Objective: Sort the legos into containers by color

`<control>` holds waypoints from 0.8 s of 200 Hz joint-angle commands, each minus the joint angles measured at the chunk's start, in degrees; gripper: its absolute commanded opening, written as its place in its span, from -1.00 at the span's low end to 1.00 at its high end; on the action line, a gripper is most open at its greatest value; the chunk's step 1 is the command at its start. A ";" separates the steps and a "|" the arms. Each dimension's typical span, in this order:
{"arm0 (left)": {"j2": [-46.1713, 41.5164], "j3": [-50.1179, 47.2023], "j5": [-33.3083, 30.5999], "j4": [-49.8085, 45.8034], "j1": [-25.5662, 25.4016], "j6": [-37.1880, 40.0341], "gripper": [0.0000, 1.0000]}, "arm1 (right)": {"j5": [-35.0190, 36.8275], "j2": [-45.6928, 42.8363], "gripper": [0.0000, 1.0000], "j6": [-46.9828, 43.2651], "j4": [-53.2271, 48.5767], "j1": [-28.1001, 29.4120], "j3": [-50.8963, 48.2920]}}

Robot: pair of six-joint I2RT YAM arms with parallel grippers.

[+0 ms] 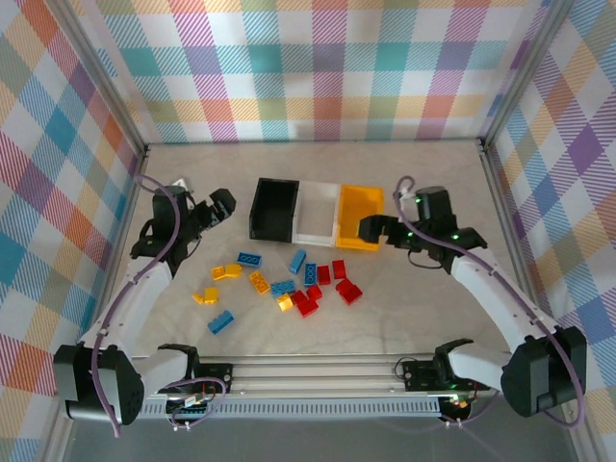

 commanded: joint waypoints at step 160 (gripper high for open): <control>0.27 2.73 -1.85 -12.56 -24.51 2.01 1.00 | 12.01 12.67 1.00 -0.15 -11.78 22.29 -1.43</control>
